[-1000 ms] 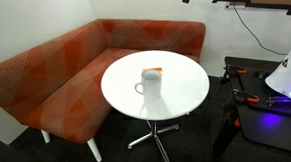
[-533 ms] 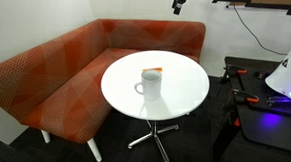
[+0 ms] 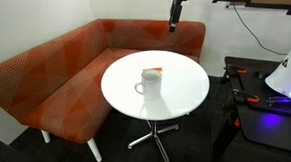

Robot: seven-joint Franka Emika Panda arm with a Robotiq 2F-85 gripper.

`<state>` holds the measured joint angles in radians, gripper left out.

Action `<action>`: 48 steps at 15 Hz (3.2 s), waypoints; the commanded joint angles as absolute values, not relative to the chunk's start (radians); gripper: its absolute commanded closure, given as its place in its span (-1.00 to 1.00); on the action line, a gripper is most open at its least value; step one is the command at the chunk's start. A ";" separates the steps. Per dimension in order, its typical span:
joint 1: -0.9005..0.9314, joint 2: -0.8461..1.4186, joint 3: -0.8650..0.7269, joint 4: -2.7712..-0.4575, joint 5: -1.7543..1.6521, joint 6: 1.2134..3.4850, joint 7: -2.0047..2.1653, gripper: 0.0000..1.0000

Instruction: Put the marker into the mug cup

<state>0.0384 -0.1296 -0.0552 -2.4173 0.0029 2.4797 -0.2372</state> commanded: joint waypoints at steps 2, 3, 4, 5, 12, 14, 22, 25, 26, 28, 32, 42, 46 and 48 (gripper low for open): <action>0.027 -0.100 -0.041 -2.403 0.007 2.477 -0.237 -1.00; 0.027 -0.092 -0.039 -2.397 0.007 2.477 -0.237 -1.00; 0.027 -0.089 -0.039 -2.394 0.007 2.477 -0.237 -1.00; 0.027 -0.089 -0.039 -2.392 0.007 2.477 -0.237 -1.00; 0.000 0.110 -0.045 -2.312 -0.018 2.694 -0.272 -1.00; -0.015 0.167 -0.041 -2.281 -0.024 2.713 -0.272 -1.00; -0.095 0.366 0.008 -2.140 -0.013 2.665 -0.406 -1.00; -0.110 0.422 0.015 -2.109 -0.027 2.669 -0.414 -1.00; -0.108 0.441 0.011 -2.100 -0.037 2.670 -0.403 -1.00; -0.096 0.471 0.002 -2.085 -0.058 2.669 -0.377 -1.00; -0.080 0.521 -0.010 -2.058 -0.086 2.672 -0.339 -1.00; -0.081 0.610 0.010 -2.008 -0.085 2.662 -0.335 -1.00; -0.080 0.628 0.019 -1.986 -0.086 2.656 -0.338 -1.00; -0.081 0.637 0.024 -1.972 -0.086 2.649 -0.342 -0.99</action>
